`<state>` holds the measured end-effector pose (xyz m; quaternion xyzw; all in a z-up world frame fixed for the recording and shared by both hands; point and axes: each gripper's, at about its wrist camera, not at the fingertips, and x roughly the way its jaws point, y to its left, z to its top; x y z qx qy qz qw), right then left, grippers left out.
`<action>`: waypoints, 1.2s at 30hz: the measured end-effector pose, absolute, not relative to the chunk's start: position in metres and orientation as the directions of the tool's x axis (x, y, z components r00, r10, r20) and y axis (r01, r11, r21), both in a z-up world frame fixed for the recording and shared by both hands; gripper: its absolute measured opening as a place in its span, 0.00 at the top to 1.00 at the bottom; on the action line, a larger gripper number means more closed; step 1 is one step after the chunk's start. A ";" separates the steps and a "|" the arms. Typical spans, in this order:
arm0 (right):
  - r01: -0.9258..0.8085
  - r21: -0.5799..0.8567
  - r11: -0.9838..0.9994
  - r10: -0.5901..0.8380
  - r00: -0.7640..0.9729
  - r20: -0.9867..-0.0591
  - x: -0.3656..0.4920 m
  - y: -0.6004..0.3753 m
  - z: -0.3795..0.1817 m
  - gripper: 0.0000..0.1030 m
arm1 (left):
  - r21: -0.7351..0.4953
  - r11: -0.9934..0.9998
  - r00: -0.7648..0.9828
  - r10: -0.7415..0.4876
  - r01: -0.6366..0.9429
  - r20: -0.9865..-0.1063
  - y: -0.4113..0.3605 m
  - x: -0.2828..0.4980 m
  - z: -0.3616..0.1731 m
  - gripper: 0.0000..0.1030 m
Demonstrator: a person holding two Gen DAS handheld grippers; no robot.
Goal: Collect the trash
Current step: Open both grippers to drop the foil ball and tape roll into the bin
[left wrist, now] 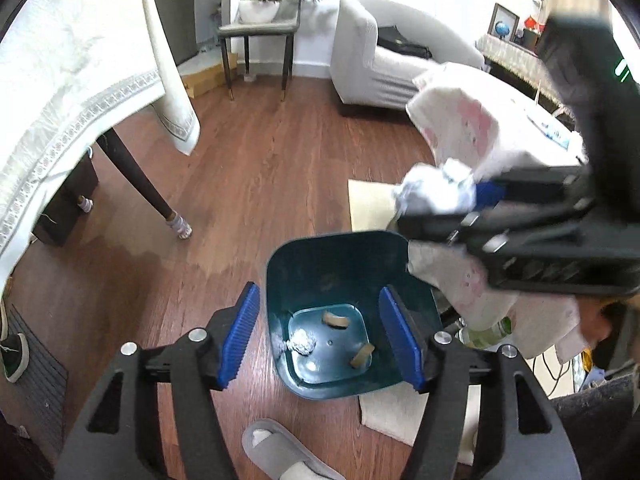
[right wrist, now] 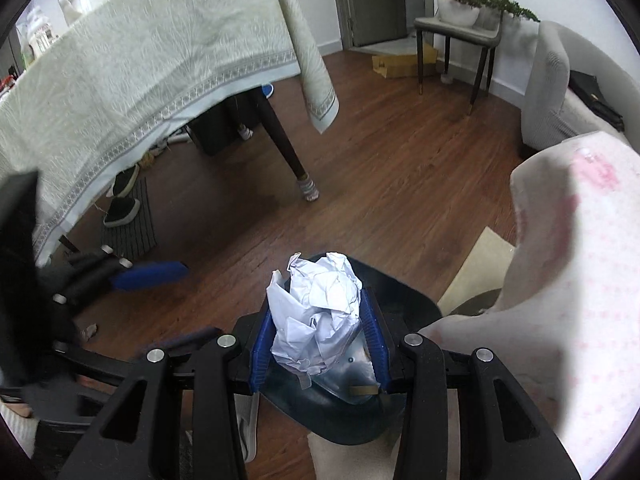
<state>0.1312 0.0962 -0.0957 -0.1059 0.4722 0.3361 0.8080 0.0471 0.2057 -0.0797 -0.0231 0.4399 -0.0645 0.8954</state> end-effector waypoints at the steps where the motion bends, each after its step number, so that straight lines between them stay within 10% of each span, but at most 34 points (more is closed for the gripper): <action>1: -0.642 0.146 0.752 0.439 0.323 -0.839 0.132 0.098 -0.099 0.60 | -0.101 0.991 0.615 -0.137 0.093 -0.777 0.208 0.046 -0.075 0.36; 29: -0.668 0.066 0.741 0.242 0.173 -0.955 0.133 0.134 -0.214 0.58 | -0.086 0.994 0.799 -0.108 0.071 -0.591 0.217 0.028 0.017 0.57; 36: -0.671 0.044 0.740 0.211 0.169 -0.963 0.133 0.125 -0.219 0.42 | -0.103 0.993 0.815 -0.111 0.064 -0.568 0.218 0.031 0.028 0.58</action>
